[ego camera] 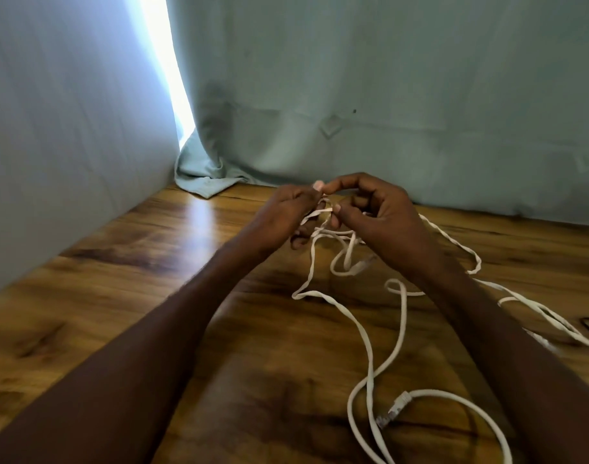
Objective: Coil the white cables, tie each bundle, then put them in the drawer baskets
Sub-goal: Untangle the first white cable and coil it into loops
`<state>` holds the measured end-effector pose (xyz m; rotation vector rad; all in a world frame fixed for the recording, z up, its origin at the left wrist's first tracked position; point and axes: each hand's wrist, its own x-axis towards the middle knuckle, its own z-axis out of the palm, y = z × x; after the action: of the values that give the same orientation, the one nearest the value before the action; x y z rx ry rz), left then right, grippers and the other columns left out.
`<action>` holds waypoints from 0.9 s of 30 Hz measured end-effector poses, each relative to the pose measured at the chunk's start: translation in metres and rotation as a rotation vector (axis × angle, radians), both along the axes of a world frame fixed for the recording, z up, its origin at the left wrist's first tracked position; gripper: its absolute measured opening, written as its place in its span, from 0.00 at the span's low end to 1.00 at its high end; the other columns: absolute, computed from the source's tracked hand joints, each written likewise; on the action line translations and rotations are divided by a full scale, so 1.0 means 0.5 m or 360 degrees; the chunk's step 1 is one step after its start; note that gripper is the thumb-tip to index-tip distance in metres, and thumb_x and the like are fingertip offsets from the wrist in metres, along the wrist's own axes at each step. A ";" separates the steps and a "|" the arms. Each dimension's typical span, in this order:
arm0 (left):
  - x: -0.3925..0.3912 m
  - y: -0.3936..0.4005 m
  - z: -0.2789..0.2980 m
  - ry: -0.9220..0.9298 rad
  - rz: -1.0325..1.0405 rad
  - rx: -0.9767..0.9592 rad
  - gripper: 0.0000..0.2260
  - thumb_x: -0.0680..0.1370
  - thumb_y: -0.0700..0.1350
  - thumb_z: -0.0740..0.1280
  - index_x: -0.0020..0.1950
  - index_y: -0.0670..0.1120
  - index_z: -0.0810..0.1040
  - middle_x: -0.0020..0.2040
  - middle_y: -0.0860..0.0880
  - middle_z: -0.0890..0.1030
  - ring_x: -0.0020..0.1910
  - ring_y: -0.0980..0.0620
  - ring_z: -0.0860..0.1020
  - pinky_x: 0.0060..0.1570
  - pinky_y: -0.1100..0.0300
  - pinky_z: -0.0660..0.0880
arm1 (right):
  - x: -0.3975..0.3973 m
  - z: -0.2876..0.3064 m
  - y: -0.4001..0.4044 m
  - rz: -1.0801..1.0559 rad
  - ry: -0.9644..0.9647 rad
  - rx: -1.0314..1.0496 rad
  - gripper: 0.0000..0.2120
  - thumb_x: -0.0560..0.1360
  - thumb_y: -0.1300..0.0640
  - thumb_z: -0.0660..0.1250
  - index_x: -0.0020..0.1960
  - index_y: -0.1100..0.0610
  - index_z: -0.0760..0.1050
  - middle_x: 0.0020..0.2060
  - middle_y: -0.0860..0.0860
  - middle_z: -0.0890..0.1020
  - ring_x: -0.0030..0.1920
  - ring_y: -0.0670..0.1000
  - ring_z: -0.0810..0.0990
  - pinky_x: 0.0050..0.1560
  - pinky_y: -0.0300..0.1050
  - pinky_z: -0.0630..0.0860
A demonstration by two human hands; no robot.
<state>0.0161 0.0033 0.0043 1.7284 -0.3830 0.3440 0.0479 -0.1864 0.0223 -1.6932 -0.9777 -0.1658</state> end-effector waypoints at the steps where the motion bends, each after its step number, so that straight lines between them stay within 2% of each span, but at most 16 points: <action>1: -0.005 0.002 0.006 0.0055 -0.0091 -0.0010 0.22 0.87 0.50 0.57 0.39 0.48 0.82 0.30 0.40 0.67 0.25 0.49 0.62 0.26 0.56 0.64 | 0.002 0.002 -0.004 -0.0001 -0.0021 0.0006 0.10 0.81 0.68 0.68 0.61 0.60 0.81 0.41 0.58 0.86 0.44 0.52 0.88 0.47 0.40 0.81; 3: -0.015 0.009 0.017 0.0211 -0.0239 0.0013 0.21 0.87 0.50 0.57 0.39 0.46 0.82 0.28 0.44 0.64 0.25 0.49 0.59 0.27 0.57 0.63 | 0.006 0.006 -0.011 -0.0022 -0.0065 0.0017 0.09 0.79 0.68 0.70 0.58 0.61 0.82 0.43 0.57 0.87 0.46 0.52 0.88 0.50 0.40 0.82; 6: -0.027 0.019 0.030 0.0409 -0.0419 -0.0020 0.18 0.85 0.51 0.59 0.42 0.41 0.75 0.27 0.47 0.59 0.26 0.47 0.54 0.27 0.58 0.61 | 0.016 0.010 -0.022 -0.0120 -0.0087 0.0029 0.09 0.76 0.67 0.74 0.55 0.59 0.84 0.45 0.51 0.87 0.48 0.51 0.86 0.51 0.41 0.82; 9: -0.026 0.023 0.039 0.0433 -0.0436 -0.0337 0.17 0.85 0.51 0.58 0.41 0.44 0.71 0.27 0.48 0.55 0.22 0.51 0.55 0.24 0.63 0.59 | 0.026 0.015 -0.035 -0.0180 -0.0009 0.0136 0.10 0.76 0.68 0.74 0.54 0.58 0.85 0.48 0.49 0.88 0.51 0.52 0.86 0.57 0.48 0.83; 11: -0.015 0.020 0.037 0.0382 -0.0356 -0.0587 0.17 0.85 0.51 0.59 0.39 0.45 0.72 0.25 0.51 0.58 0.21 0.54 0.58 0.22 0.64 0.59 | 0.024 0.019 -0.036 -0.0162 0.0066 0.0230 0.09 0.78 0.65 0.72 0.57 0.58 0.84 0.51 0.50 0.88 0.54 0.51 0.86 0.61 0.51 0.82; 13: -0.003 0.017 0.031 0.0327 -0.0214 -0.0682 0.17 0.85 0.51 0.60 0.39 0.45 0.75 0.25 0.51 0.61 0.21 0.55 0.60 0.21 0.64 0.60 | 0.014 0.022 -0.026 -0.0185 0.0045 0.0300 0.08 0.81 0.61 0.69 0.59 0.56 0.83 0.53 0.50 0.87 0.56 0.50 0.85 0.61 0.50 0.82; 15: 0.008 0.015 0.023 0.0317 -0.0062 -0.0691 0.17 0.85 0.52 0.60 0.39 0.45 0.74 0.25 0.51 0.62 0.22 0.53 0.61 0.23 0.63 0.61 | -0.001 0.023 -0.013 -0.0269 -0.0119 0.0347 0.08 0.83 0.60 0.67 0.59 0.55 0.82 0.54 0.48 0.86 0.57 0.49 0.84 0.59 0.47 0.82; 17: 0.015 0.013 0.018 0.0346 0.0072 -0.0707 0.17 0.86 0.53 0.60 0.40 0.45 0.73 0.25 0.51 0.63 0.22 0.52 0.62 0.24 0.62 0.61 | -0.012 0.018 -0.006 -0.0337 -0.0441 0.0254 0.07 0.82 0.59 0.68 0.59 0.56 0.82 0.56 0.49 0.83 0.59 0.49 0.82 0.57 0.44 0.79; 19: 0.019 0.009 0.015 0.0379 0.0166 -0.0747 0.17 0.86 0.52 0.59 0.40 0.45 0.72 0.25 0.51 0.64 0.22 0.52 0.64 0.25 0.61 0.62 | -0.011 0.008 -0.003 -0.0376 -0.0688 0.0011 0.10 0.80 0.53 0.71 0.61 0.53 0.82 0.60 0.48 0.80 0.63 0.47 0.78 0.60 0.41 0.74; 21: 0.019 0.005 0.014 0.0407 0.0190 -0.0809 0.18 0.86 0.51 0.58 0.40 0.45 0.72 0.24 0.50 0.64 0.21 0.52 0.65 0.24 0.62 0.63 | -0.001 -0.002 0.001 -0.0439 -0.0805 -0.0291 0.16 0.78 0.44 0.73 0.63 0.48 0.81 0.65 0.45 0.76 0.66 0.45 0.73 0.61 0.40 0.70; 23: 0.019 0.003 0.015 0.0425 0.0112 -0.0896 0.17 0.87 0.51 0.57 0.40 0.45 0.71 0.24 0.51 0.63 0.20 0.53 0.65 0.24 0.63 0.63 | 0.004 -0.016 0.008 -0.0489 -0.0832 -0.0478 0.18 0.75 0.39 0.74 0.59 0.47 0.83 0.64 0.44 0.76 0.62 0.46 0.73 0.58 0.44 0.71; 25: 0.022 0.005 0.019 0.0455 -0.0013 -0.1070 0.17 0.87 0.51 0.56 0.40 0.46 0.70 0.23 0.51 0.63 0.20 0.54 0.64 0.24 0.64 0.65 | 0.007 -0.023 0.011 -0.0628 -0.0816 -0.0535 0.14 0.74 0.39 0.74 0.49 0.49 0.83 0.56 0.45 0.77 0.54 0.47 0.74 0.49 0.44 0.72; 27: 0.025 0.015 0.024 0.0479 -0.0142 -0.1331 0.17 0.87 0.50 0.56 0.40 0.46 0.69 0.22 0.52 0.62 0.20 0.54 0.64 0.23 0.65 0.67 | 0.012 -0.017 0.002 -0.0832 -0.0682 -0.0485 0.14 0.75 0.41 0.75 0.42 0.51 0.81 0.47 0.46 0.76 0.46 0.47 0.74 0.41 0.40 0.69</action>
<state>0.0286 0.0106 0.0161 0.9163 -0.0660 0.1372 0.0541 -0.1855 0.0137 -2.2286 -0.8721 -0.7831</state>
